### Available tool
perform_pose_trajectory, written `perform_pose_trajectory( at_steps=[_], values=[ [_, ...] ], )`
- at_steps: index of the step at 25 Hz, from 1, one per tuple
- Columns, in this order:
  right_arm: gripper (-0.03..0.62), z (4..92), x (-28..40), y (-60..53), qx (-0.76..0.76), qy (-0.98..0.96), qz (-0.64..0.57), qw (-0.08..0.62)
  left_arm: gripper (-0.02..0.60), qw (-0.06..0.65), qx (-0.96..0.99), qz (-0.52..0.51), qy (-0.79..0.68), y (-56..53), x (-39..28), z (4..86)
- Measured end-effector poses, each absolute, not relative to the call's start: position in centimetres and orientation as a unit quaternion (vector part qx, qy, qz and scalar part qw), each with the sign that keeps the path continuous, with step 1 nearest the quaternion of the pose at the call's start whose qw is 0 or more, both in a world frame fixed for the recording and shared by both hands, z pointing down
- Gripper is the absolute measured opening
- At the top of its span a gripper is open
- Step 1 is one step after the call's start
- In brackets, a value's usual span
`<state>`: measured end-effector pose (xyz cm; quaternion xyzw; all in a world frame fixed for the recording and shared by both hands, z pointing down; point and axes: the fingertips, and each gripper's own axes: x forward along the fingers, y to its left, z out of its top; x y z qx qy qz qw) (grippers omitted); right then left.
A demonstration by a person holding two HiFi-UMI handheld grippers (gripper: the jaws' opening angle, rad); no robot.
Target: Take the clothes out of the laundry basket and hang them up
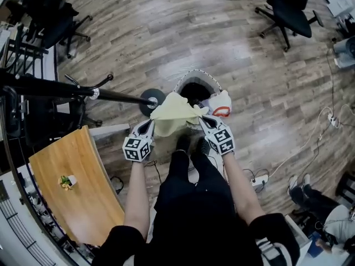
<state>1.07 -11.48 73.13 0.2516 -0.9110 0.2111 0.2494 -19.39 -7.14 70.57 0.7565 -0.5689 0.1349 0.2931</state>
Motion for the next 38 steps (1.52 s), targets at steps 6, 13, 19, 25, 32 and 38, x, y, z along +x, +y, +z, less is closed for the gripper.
perform_pose_trajectory(
  at_steps=[6,13,19,25,32,38],
  values=[
    [0.023,69.3,1.4,-11.3,0.242,-0.922,0.188,0.235,0.023,0.262,0.758,0.127,-0.583,-6.1,-18.8,66.0],
    [0.023,65.5,1.6,-10.9,0.212,-0.938,0.161,0.222,0.023,0.218,0.748,0.111,-0.617,-5.4,-18.5,60.9],
    [0.023,62.8,1.1,-11.4,0.182,-0.952,0.128,0.209,0.023,0.191,0.726,0.099,-0.653,-4.4,-18.8,58.3],
    [0.023,60.6,0.1,-10.6,0.152,-0.964,0.101,0.192,0.023,0.158,0.714,0.101,-0.675,-2.1,-19.2,56.1],
    [0.023,58.5,-2.3,-9.2,0.12,-0.973,0.075,0.183,0.023,0.135,0.695,0.081,-0.701,1.1,-20.5,53.9],
    [0.023,56.0,-4.3,-8.2,0.111,-0.979,0.057,0.162,0.023,0.116,0.685,0.082,-0.715,3.3,-22.0,52.1]
  ],
)
